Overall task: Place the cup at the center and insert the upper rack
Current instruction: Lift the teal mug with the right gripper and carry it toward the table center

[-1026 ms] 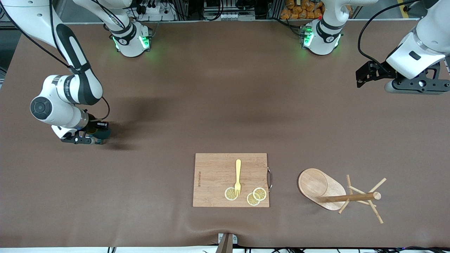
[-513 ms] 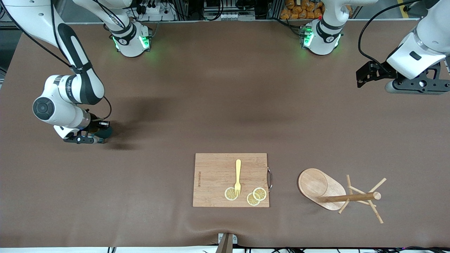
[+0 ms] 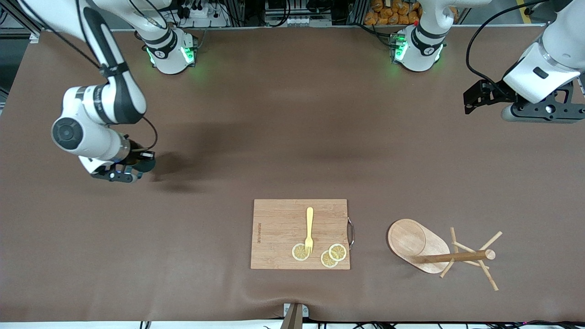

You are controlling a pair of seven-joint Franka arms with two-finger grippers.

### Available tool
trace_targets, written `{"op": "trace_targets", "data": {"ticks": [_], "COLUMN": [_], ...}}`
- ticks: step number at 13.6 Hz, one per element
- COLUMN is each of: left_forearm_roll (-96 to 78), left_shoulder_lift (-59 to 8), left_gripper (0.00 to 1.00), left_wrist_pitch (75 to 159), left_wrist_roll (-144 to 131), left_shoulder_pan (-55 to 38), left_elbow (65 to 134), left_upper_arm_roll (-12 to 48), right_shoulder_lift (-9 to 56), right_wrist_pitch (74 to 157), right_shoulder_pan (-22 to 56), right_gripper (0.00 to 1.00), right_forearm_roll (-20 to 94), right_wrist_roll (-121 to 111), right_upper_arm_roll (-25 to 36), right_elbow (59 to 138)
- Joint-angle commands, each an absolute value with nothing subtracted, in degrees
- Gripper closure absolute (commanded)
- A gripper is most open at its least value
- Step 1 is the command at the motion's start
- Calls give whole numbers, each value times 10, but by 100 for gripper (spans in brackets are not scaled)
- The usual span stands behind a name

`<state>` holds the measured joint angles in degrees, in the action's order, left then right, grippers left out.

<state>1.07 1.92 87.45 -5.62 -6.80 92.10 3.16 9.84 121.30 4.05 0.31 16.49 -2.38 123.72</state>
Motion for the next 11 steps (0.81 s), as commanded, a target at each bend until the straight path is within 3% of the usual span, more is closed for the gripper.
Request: {"op": "trace_targets", "data": {"ticks": [1, 5, 11], "left_forearm_roll": [6, 7, 7], "left_shoulder_lift": [19, 17, 15], "left_gripper": [0, 0, 0], "left_wrist_pitch": [867, 867, 868], "left_wrist_roll": [-54, -54, -53], "left_shoulder_pan": [-64, -64, -63], "left_elbow": [918, 919, 920], "left_upper_arm_roll": [33, 33, 33], "right_shoulder_lift": [67, 82, 162], "right_wrist_pitch": [1178, 1175, 1212], "right_shoulder_pan": [45, 55, 156], "right_gripper": [100, 100, 100], "right_forearm_roll": [16, 16, 33], "right_wrist_roll": [281, 483, 759], "right_upper_arm_roll": [-87, -191, -203], "right_elbow": [1226, 1192, 1099]}}
